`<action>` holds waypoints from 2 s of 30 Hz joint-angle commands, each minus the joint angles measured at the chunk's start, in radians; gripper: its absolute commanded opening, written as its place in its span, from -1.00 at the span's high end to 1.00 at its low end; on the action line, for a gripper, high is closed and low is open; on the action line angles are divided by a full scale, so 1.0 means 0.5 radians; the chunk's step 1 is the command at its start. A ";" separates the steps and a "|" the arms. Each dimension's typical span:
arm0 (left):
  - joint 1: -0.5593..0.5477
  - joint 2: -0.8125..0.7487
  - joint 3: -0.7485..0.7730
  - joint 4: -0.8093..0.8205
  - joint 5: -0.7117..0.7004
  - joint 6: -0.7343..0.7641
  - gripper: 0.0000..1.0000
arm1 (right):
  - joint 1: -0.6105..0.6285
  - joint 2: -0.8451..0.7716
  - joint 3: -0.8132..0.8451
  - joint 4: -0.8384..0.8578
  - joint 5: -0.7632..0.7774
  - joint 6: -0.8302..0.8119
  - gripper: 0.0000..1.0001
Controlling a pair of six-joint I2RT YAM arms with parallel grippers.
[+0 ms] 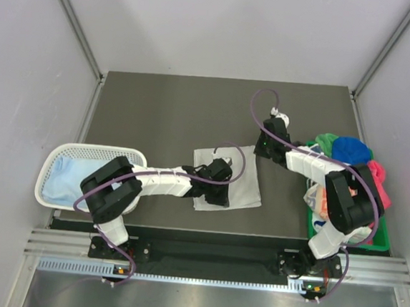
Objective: Fold and stack the towels
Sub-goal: Fold the towel
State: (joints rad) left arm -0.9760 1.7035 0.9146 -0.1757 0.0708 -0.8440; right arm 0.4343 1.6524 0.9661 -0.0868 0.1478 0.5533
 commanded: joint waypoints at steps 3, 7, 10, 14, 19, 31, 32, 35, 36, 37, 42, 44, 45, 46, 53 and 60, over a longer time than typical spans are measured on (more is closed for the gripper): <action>-0.011 0.020 0.054 0.072 -0.007 -0.027 0.70 | -0.052 0.104 0.062 -0.007 -0.007 -0.061 0.96; -0.011 -0.053 0.113 0.020 -0.013 0.001 0.69 | -0.080 0.085 0.010 -0.013 0.023 -0.070 0.79; -0.008 -0.118 0.189 -0.059 0.003 0.031 0.69 | -0.117 0.027 -0.021 -0.056 0.063 -0.088 0.49; 0.007 -0.228 0.340 -0.243 -0.253 0.083 0.65 | -0.135 -0.111 -0.024 -0.115 0.048 -0.103 0.25; 0.282 -0.229 0.432 -0.351 -0.430 0.132 0.68 | -0.135 -0.261 -0.012 -0.014 -0.243 -0.045 0.56; 0.826 0.216 0.674 -0.201 -0.090 0.338 0.84 | -0.050 0.343 0.108 0.998 -1.207 0.553 0.92; 0.841 0.222 0.677 -0.204 -0.083 0.350 0.84 | -0.040 0.376 0.123 1.063 -1.228 0.583 0.93; 0.878 0.281 0.714 -0.259 -0.098 0.384 0.85 | -0.010 0.493 0.145 1.143 -1.219 0.657 0.95; 0.884 0.293 0.729 -0.277 -0.105 0.393 0.84 | 0.000 0.542 0.154 1.155 -1.210 0.670 0.96; 0.897 0.323 0.745 -0.296 -0.102 0.402 0.84 | 0.009 0.564 0.160 1.155 -1.201 0.670 0.97; 0.921 0.437 0.785 -0.348 -0.126 0.442 0.87 | 0.030 0.668 0.169 1.122 -1.127 0.639 1.00; 0.927 0.468 0.791 -0.360 -0.126 0.455 0.88 | 0.030 0.674 0.172 1.094 -1.084 0.602 1.00; 0.930 0.492 0.794 -0.363 -0.123 0.461 0.88 | 0.027 0.690 0.172 1.076 -1.069 0.593 1.00; 0.930 0.502 0.797 -0.370 -0.123 0.467 0.88 | 0.027 0.693 0.169 1.069 -1.069 0.584 0.99; 0.961 0.554 0.825 -0.459 -0.353 0.507 0.90 | -0.013 0.699 0.154 0.987 -0.992 0.504 1.00; 0.995 0.545 0.843 -0.468 -0.369 0.565 0.88 | -0.105 0.671 0.111 0.892 -0.952 0.378 1.00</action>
State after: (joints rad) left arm -0.5041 1.9572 1.3113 -0.3710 -0.0517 -0.6014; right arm 0.4084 1.9930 1.0153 0.3653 -0.3557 0.7940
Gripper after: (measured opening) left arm 0.059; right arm 0.004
